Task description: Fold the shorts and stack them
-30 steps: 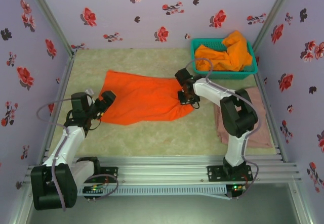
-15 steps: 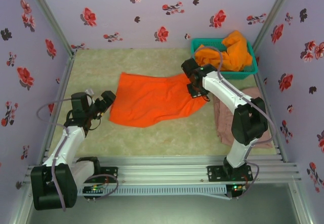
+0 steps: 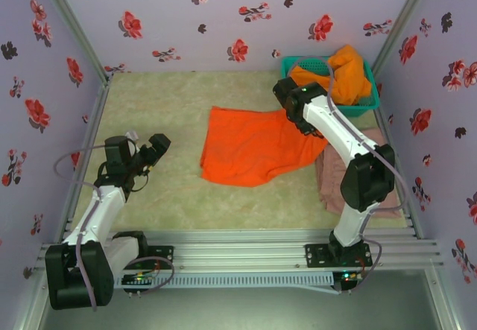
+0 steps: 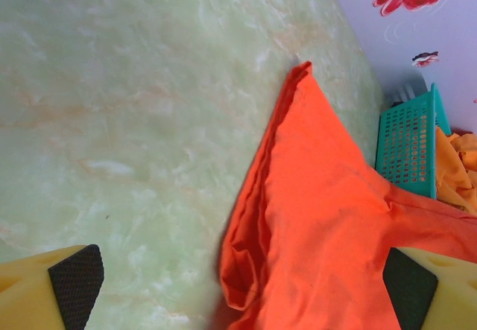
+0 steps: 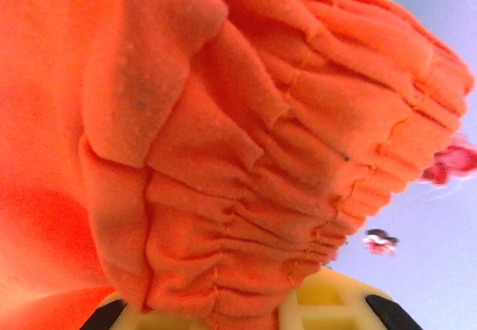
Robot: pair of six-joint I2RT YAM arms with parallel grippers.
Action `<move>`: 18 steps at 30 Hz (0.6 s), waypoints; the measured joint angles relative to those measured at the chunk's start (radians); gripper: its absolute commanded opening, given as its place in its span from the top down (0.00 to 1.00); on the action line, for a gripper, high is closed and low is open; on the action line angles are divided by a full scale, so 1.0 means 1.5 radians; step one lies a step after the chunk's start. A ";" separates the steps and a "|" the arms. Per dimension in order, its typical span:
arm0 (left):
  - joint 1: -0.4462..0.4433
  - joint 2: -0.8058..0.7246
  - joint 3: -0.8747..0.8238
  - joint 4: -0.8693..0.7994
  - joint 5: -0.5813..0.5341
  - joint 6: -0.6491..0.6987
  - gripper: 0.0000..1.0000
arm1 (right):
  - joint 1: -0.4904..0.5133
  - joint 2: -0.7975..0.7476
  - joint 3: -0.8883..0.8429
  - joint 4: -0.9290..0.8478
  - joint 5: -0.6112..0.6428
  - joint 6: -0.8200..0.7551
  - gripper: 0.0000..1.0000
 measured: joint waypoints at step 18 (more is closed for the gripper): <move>-0.005 0.000 0.000 0.013 0.017 0.000 0.01 | 0.121 0.152 0.215 -0.142 0.143 0.020 1.00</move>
